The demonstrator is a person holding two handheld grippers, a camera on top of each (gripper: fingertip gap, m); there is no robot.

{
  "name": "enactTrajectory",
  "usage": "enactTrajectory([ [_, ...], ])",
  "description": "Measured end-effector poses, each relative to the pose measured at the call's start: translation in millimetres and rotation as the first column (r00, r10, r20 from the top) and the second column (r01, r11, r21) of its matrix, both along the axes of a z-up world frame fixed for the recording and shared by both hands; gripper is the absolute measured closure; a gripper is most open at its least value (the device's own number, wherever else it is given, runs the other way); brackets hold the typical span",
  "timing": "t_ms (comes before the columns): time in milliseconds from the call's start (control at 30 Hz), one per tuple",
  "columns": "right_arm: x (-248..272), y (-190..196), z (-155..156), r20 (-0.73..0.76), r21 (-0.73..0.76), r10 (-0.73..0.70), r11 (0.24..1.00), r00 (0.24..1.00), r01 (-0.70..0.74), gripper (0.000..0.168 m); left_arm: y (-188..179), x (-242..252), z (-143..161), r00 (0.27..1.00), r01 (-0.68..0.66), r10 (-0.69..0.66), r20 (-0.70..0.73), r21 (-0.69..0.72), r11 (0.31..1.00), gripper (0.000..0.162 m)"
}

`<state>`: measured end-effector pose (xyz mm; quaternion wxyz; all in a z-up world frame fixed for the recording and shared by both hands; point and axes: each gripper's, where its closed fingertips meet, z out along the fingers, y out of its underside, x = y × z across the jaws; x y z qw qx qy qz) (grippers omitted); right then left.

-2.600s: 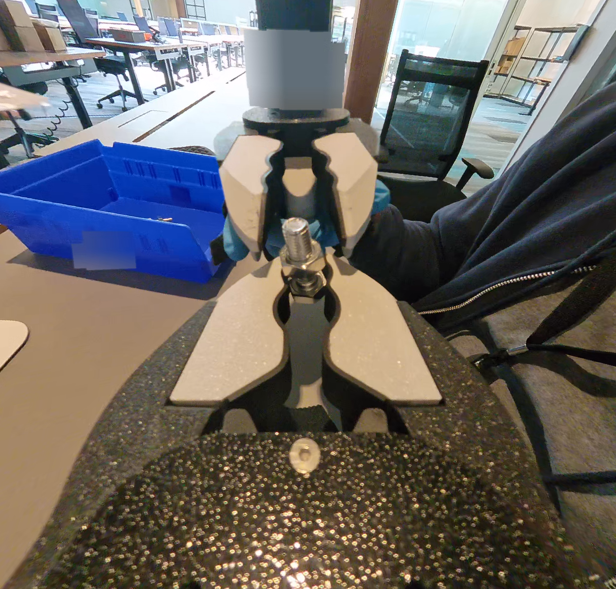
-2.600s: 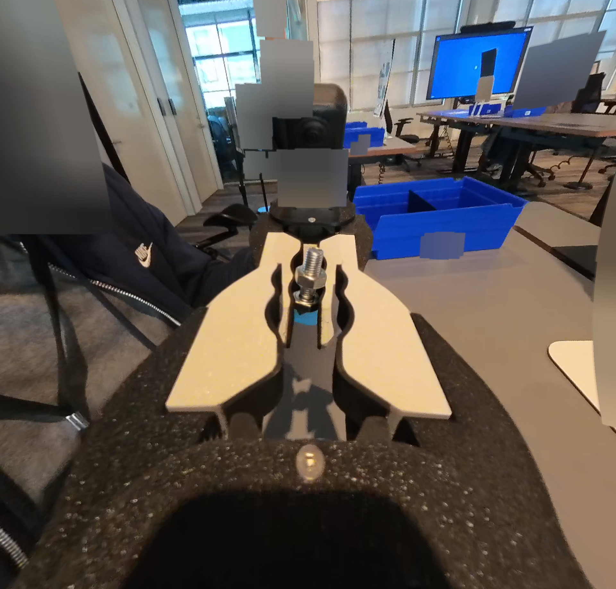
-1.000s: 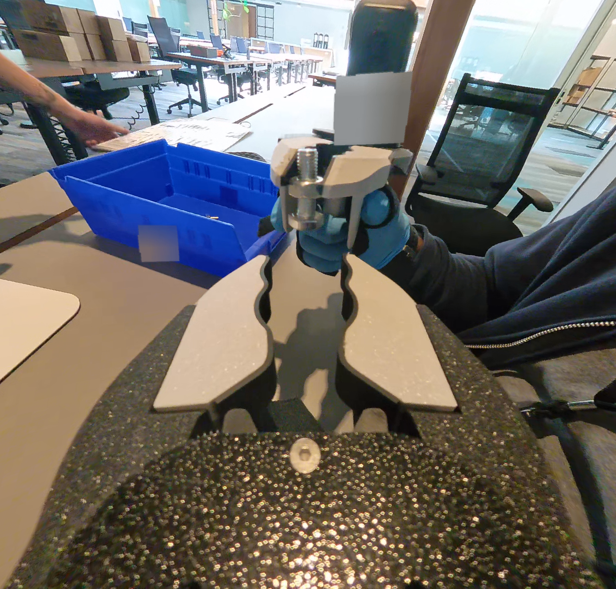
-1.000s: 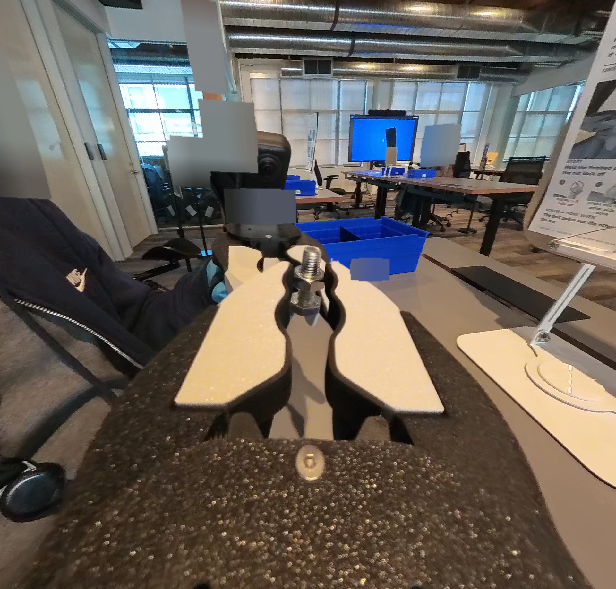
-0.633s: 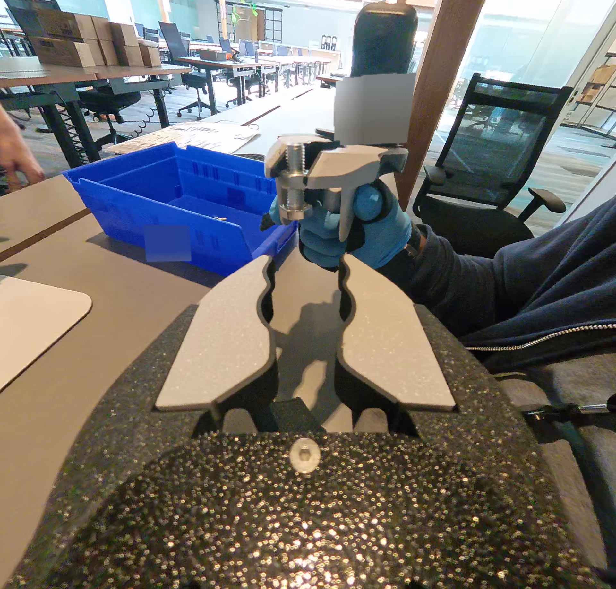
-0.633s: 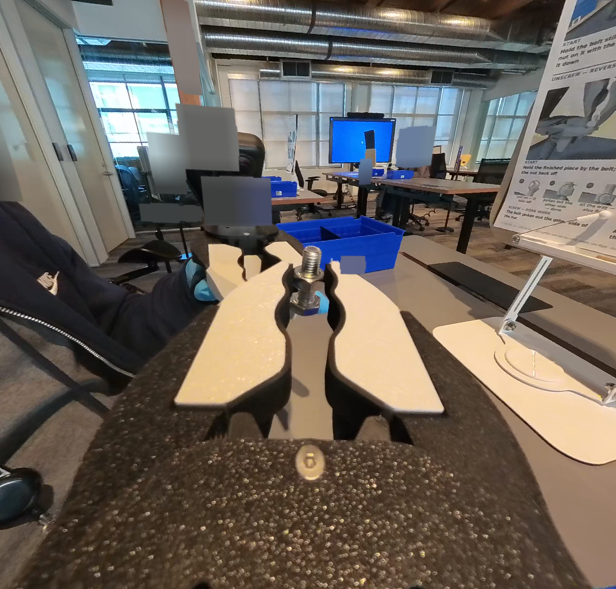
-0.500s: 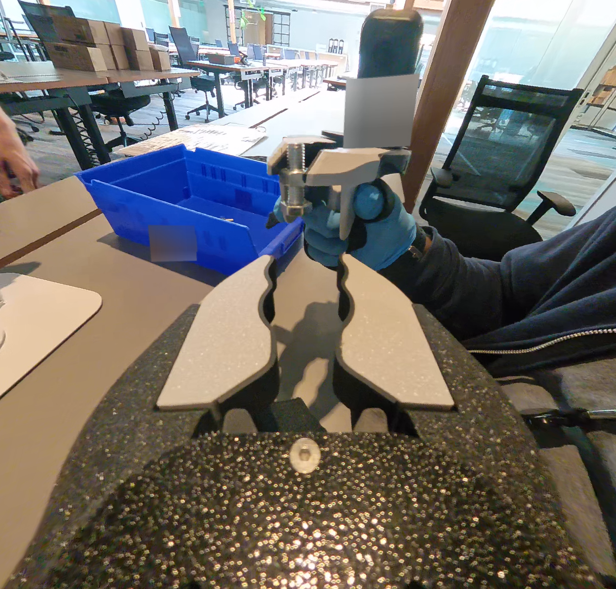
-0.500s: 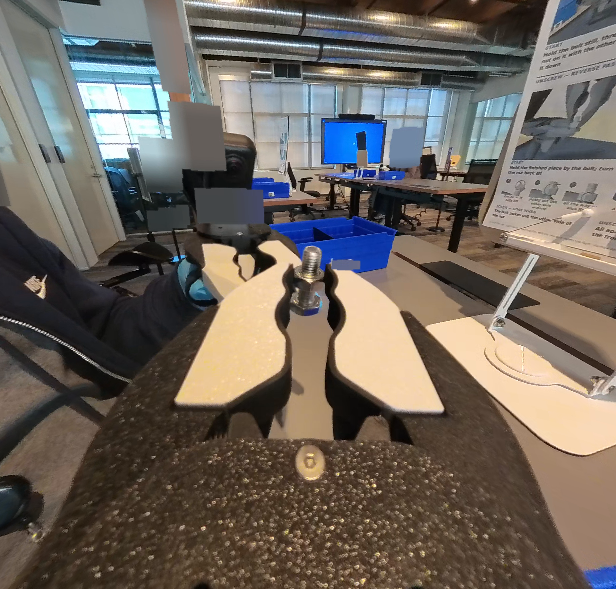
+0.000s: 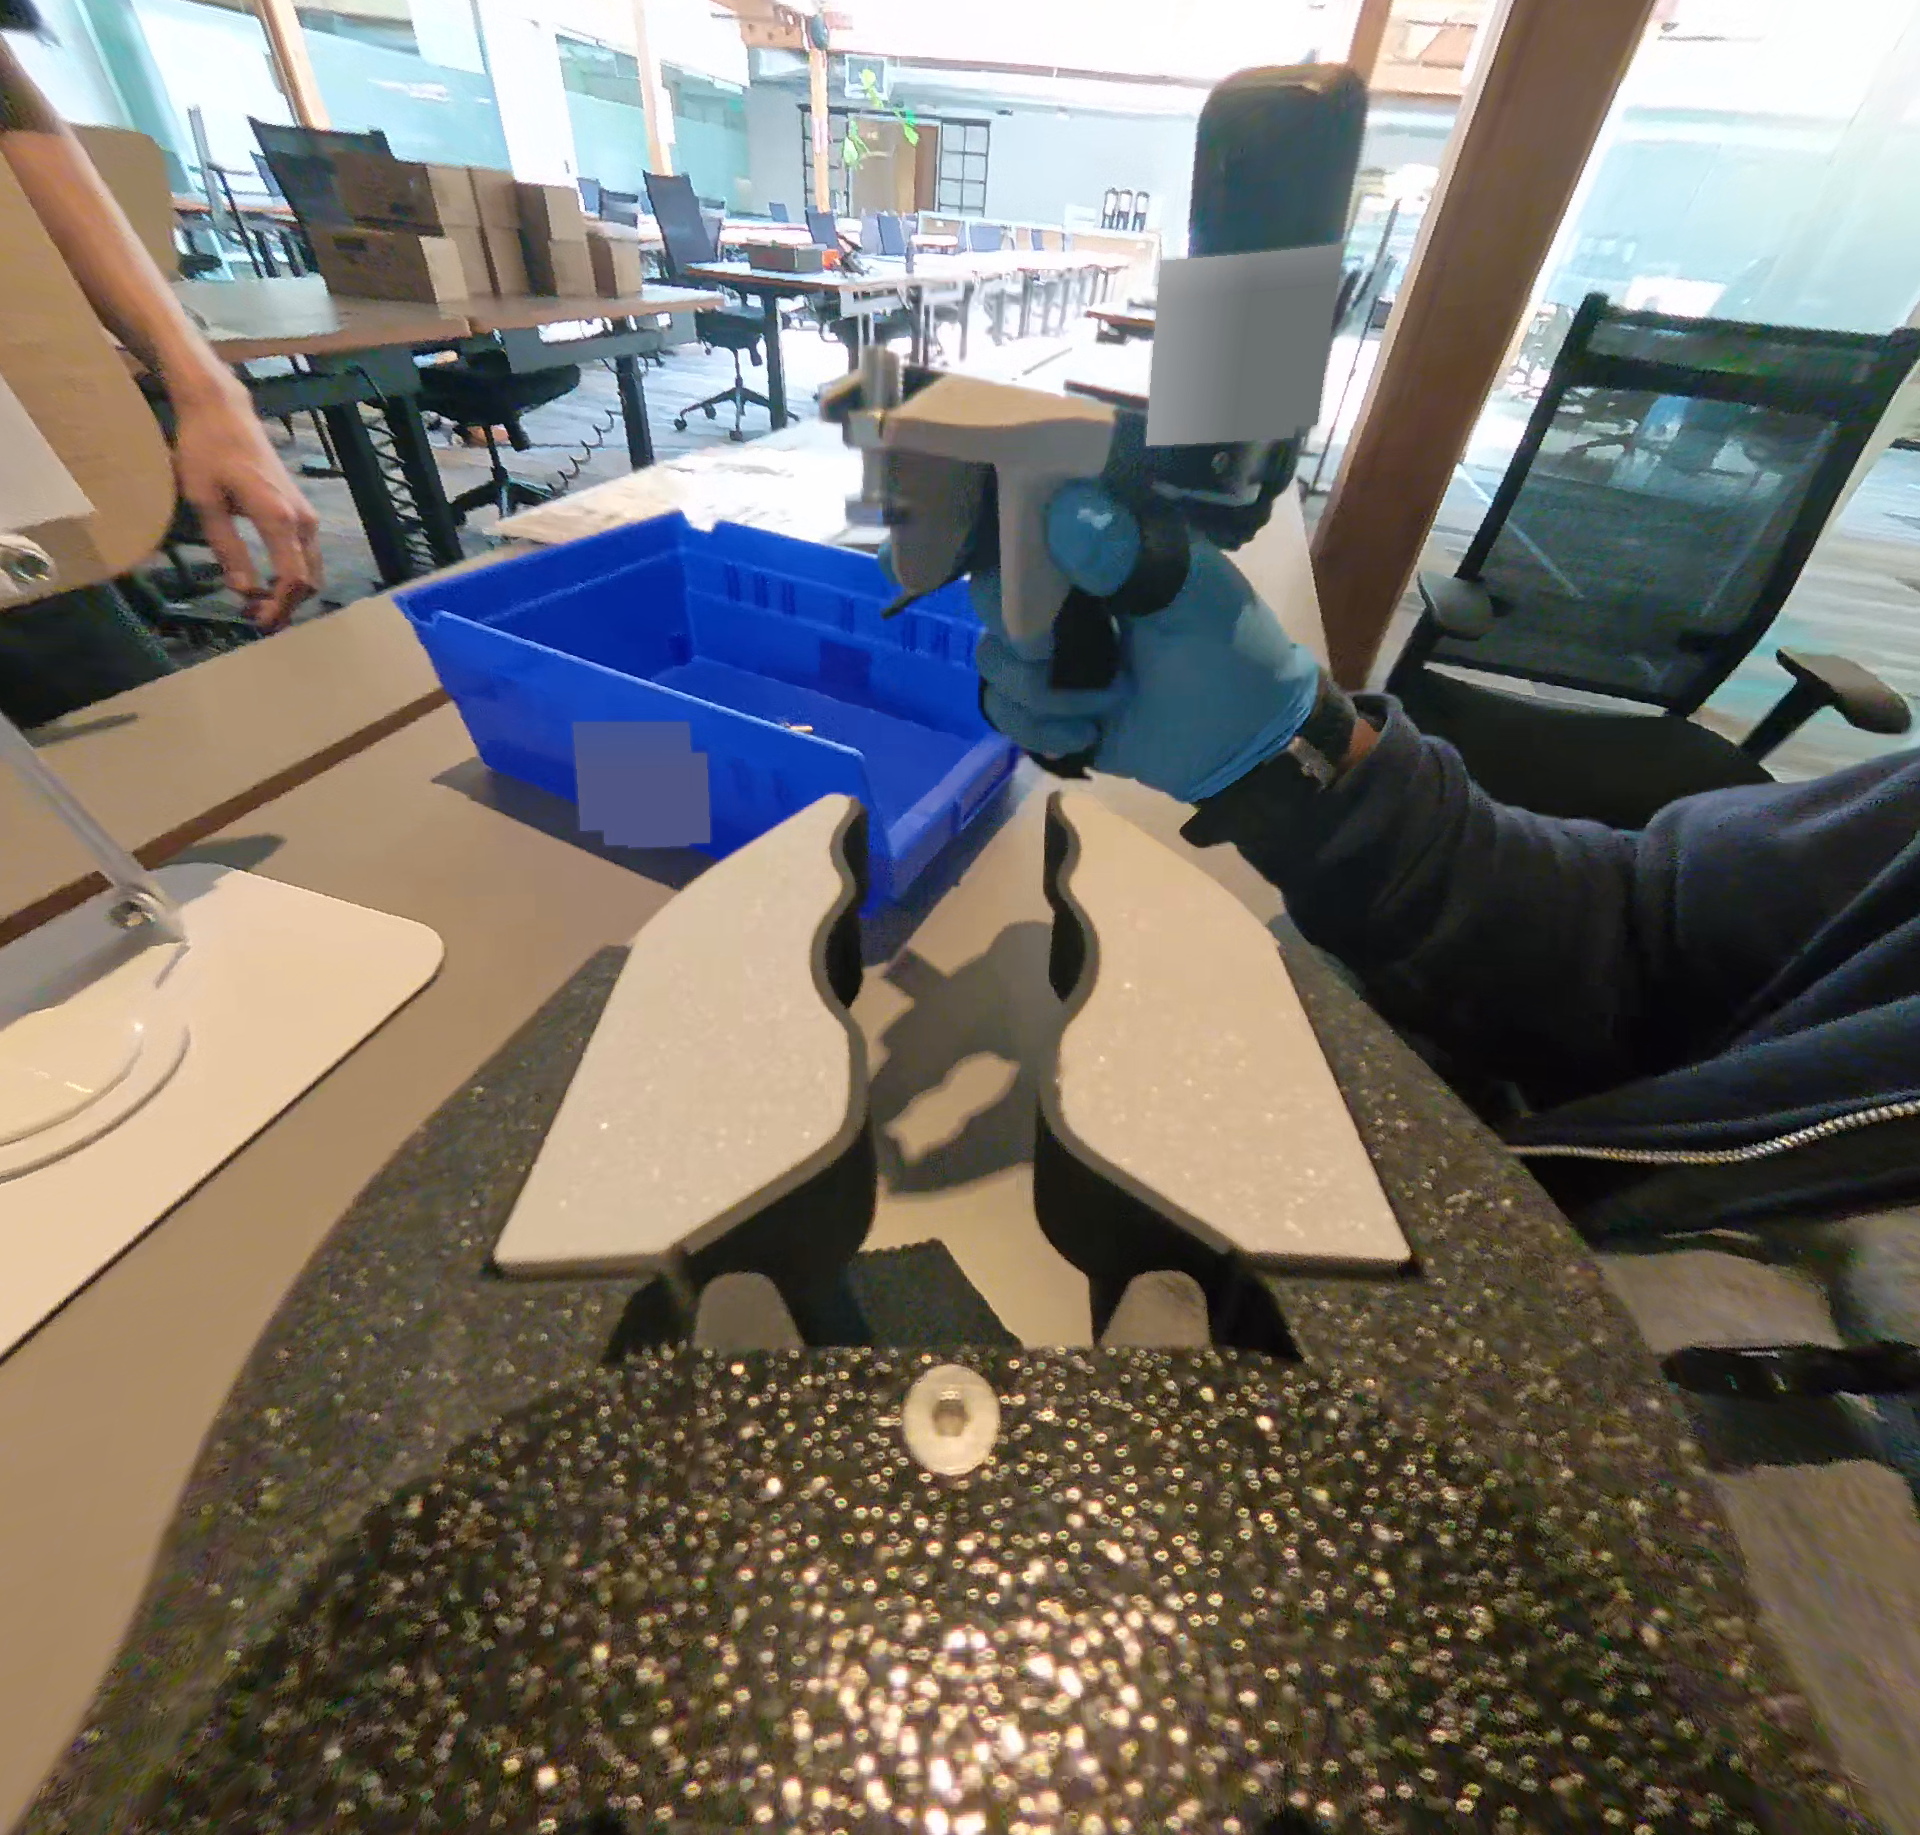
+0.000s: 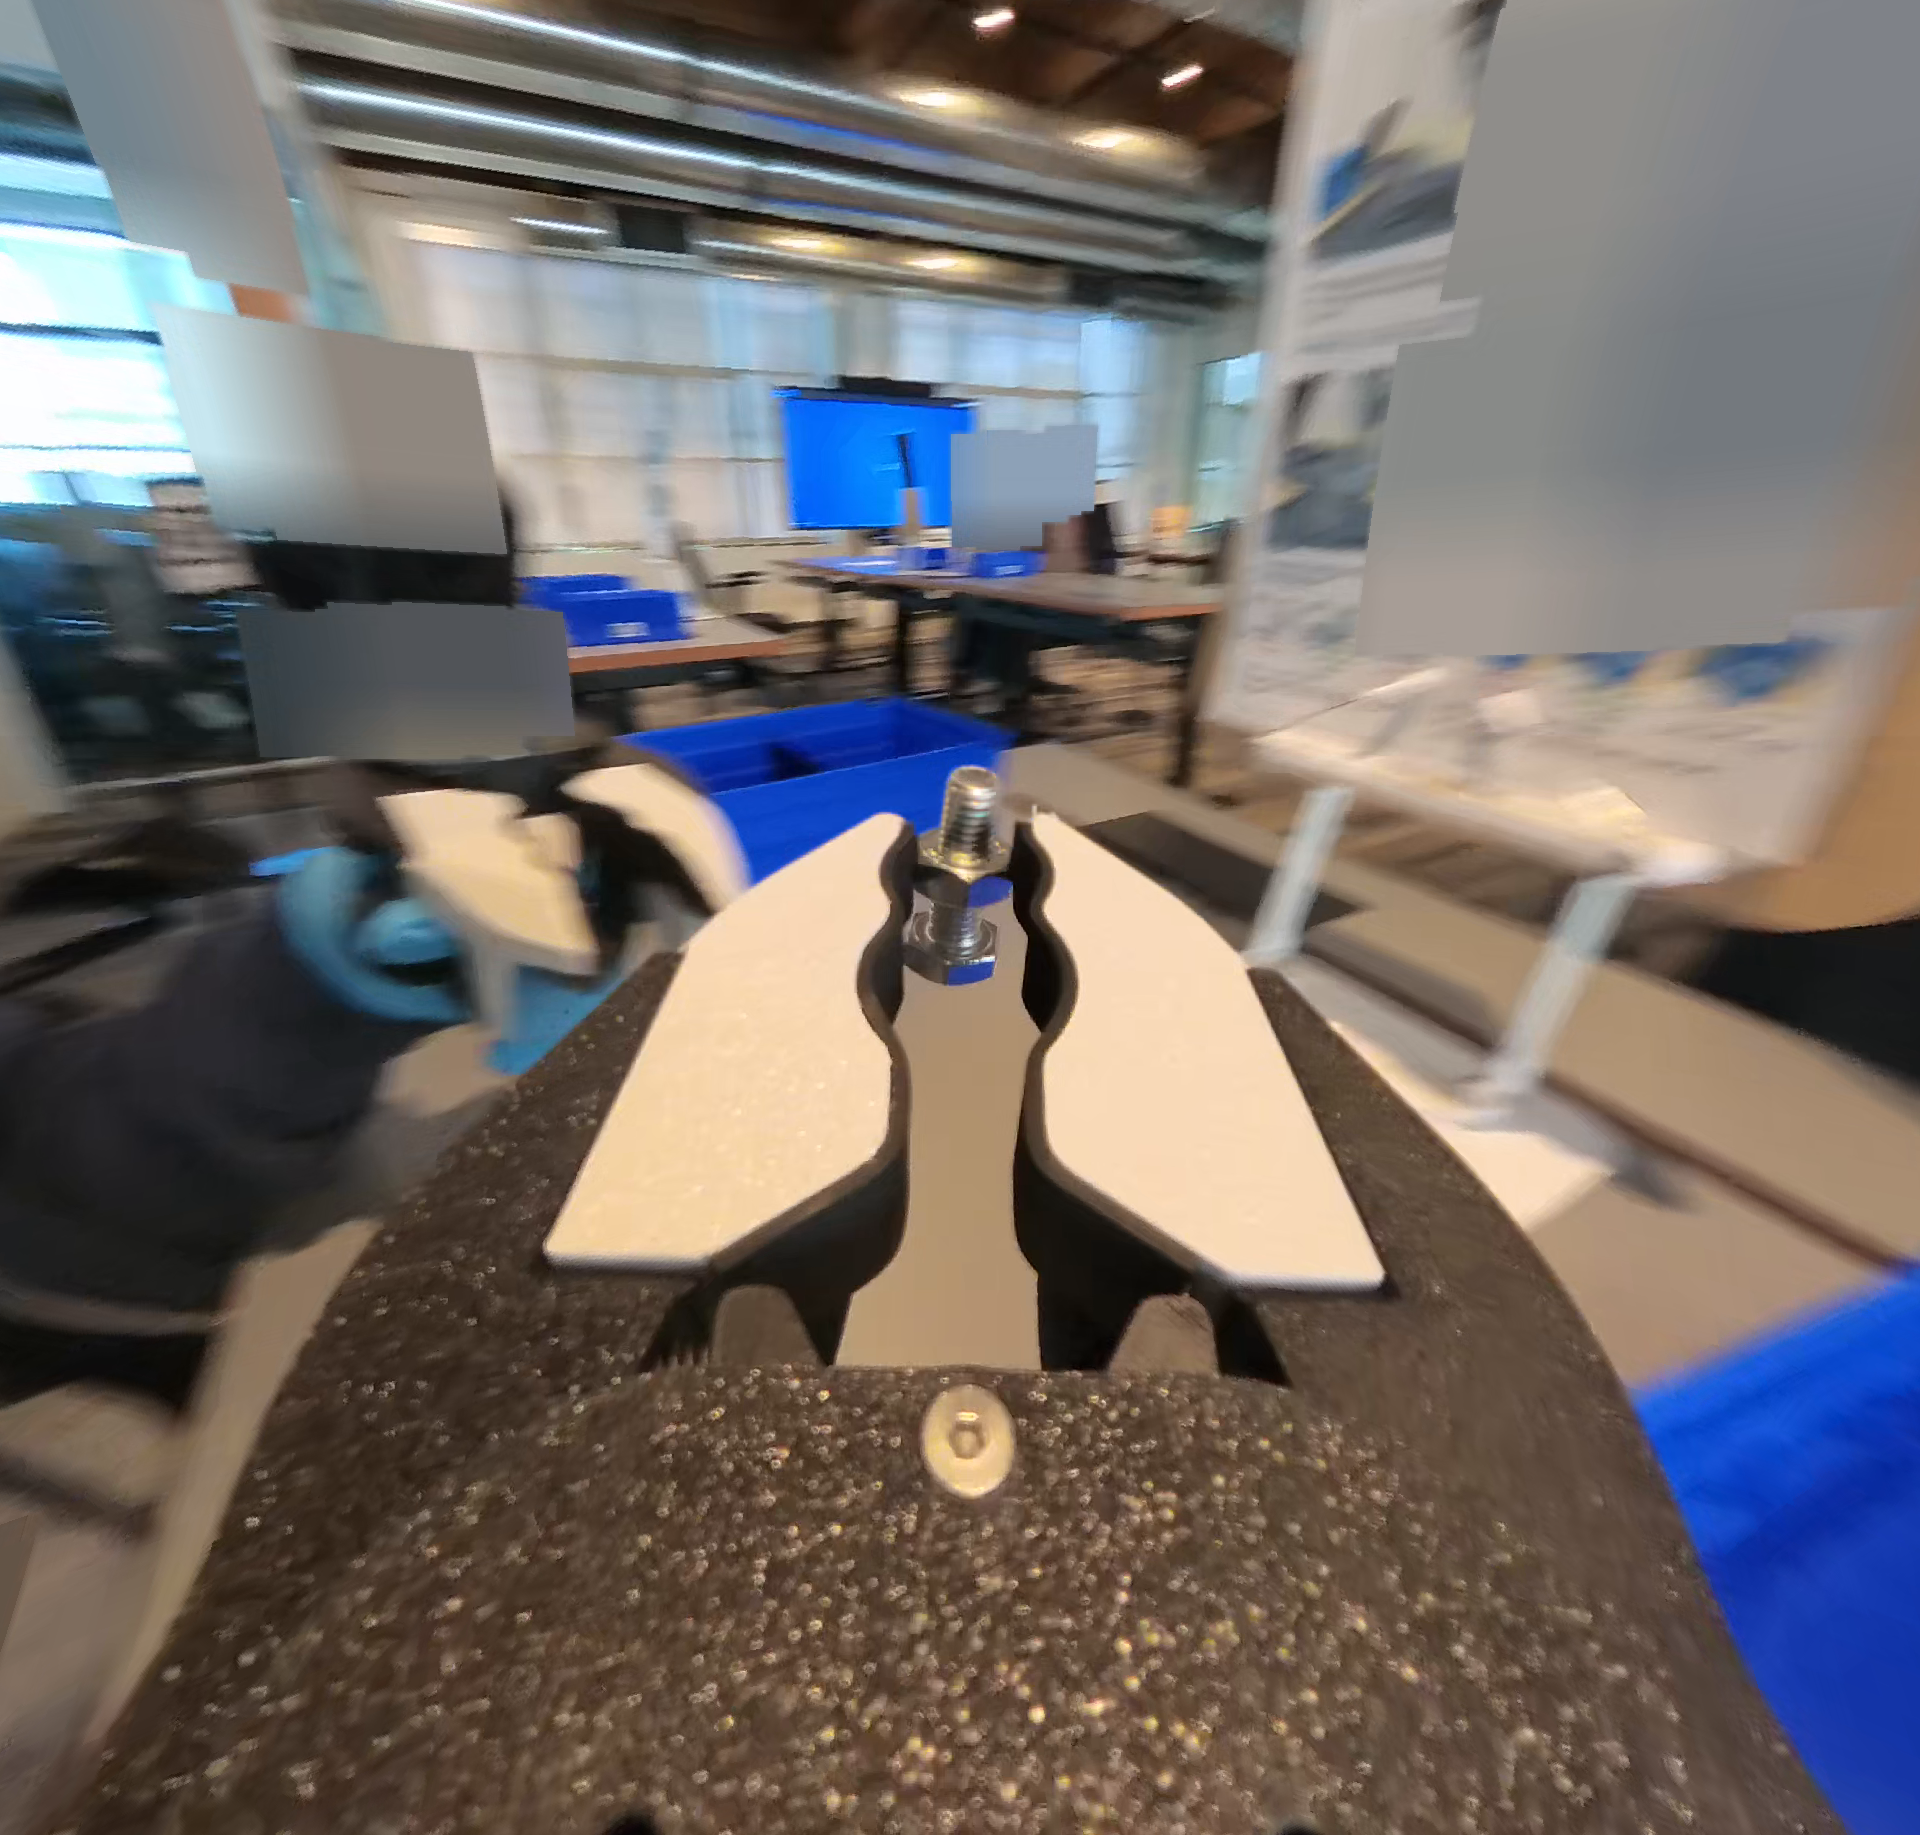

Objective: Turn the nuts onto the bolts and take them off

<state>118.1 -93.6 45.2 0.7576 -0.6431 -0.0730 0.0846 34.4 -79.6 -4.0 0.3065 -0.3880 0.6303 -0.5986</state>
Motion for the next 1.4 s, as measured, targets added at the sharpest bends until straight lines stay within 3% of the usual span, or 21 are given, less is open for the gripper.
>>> enactTrajectory([
  [167,73,-2,15,0.073,-0.015,-0.2,0.979,0.977,0.201,0.15,10,0,9,0.999,-0.036,0.037,0.036,-0.005,0.999,0.133],
  [300,143,-2,-5,0.064,-0.096,-0.326,0.939,0.943,0.331,0.15,13,1,4,0.999,-0.046,0.046,0.029,0.004,0.999,0.133],
  [533,217,-1,-99,-0.001,-0.403,-0.424,0.829,0.906,0.388,0.15,14,2,3,0.998,-0.054,0.053,0.031,0.019,0.998,0.134],
  [733,235,4,-169,-0.107,-0.652,-0.426,0.713,0.899,0.26,0.15,11,3,1,0.998,-0.048,0.047,0.031,0.028,0.998,0.134],
  [867,239,1,-200,-0.047,-0.758,-0.445,0.599,0.894,0.258,0.15,10,2,3,0.998,-0.043,0.042,0.038,0.028,0.999,0.135],
  [967,242,2,-197,0.014,-0.753,-0.452,0.582,0.892,0.307,0.146,12,1,4,0.998,-0.044,0.043,0.04,0.028,0.999,0.135],
  [1033,248,2,-193,0.085,-0.739,-0.474,0.56,0.876,0.374,0.127,13,0,5,0.998,-0.043,0.042,0.044,0.025,0.999,0.135],
  [1133,252,3,-182,0.139,-0.707,-0.489,0.56,0.861,0.432,0.113,14,-1,6,0.998,-0.045,0.043,0.047,0.024,0.999,0.136],
  [1400,291,19,-98,0.193,-0.425,-0.634,0.634,0.749,0.646,0.094,13,0,5,0.997,-0.045,0.043,0.056,0.032,0.998,0.137],
])
